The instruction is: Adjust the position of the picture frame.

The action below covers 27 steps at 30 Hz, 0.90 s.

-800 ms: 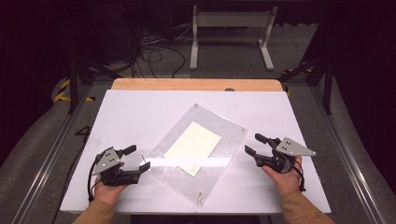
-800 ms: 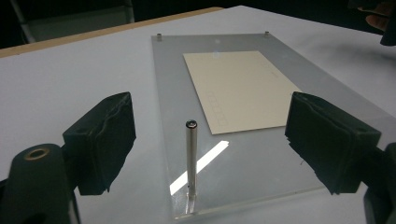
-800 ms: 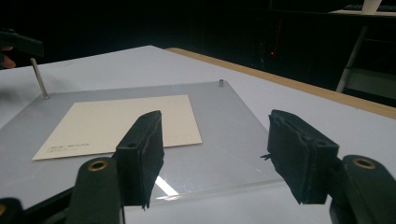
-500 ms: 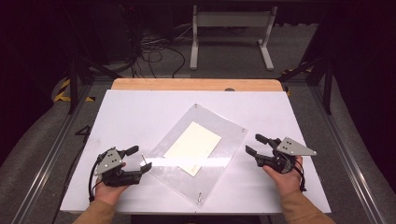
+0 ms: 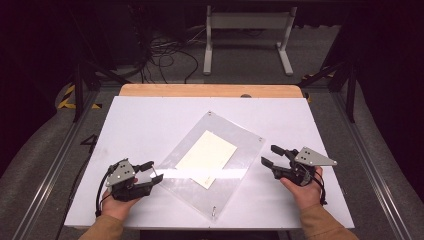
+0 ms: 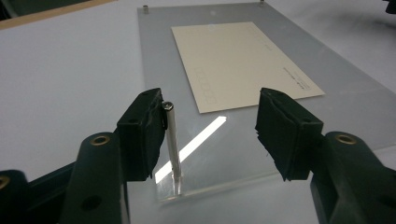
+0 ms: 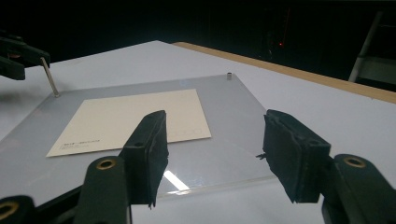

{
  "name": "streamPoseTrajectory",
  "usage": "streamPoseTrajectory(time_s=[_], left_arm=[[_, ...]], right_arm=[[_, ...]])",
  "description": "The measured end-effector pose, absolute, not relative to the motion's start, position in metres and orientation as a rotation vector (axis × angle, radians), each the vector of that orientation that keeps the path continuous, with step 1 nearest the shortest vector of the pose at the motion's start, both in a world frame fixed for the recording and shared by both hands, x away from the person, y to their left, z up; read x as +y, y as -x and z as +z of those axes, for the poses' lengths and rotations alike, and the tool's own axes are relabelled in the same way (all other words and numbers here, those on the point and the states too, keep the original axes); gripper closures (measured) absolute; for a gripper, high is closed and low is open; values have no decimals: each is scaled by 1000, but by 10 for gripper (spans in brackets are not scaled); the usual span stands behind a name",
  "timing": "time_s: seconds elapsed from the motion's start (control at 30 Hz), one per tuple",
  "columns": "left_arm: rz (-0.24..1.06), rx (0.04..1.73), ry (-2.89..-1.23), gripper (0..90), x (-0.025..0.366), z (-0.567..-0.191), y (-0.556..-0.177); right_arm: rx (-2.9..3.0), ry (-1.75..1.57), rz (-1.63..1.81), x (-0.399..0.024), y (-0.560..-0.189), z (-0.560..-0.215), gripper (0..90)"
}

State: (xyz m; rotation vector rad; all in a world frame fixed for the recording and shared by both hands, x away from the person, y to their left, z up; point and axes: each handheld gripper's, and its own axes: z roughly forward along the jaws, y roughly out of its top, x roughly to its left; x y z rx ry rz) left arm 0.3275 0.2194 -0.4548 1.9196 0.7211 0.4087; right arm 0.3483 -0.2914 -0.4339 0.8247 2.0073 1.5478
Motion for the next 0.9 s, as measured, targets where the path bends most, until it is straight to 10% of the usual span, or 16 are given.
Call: streamPoseTrajectory(time_s=[0.63, 0.9], left_arm=[[400, 900, -2005, 834, 220, -462, -337], [433, 881, -2024, 846, 218, -456, -337]], right_arm=[[2018, -837, 1549, -291, -348, -435, 412], [2027, -825, 1530, -292, -347, -435, 459]])
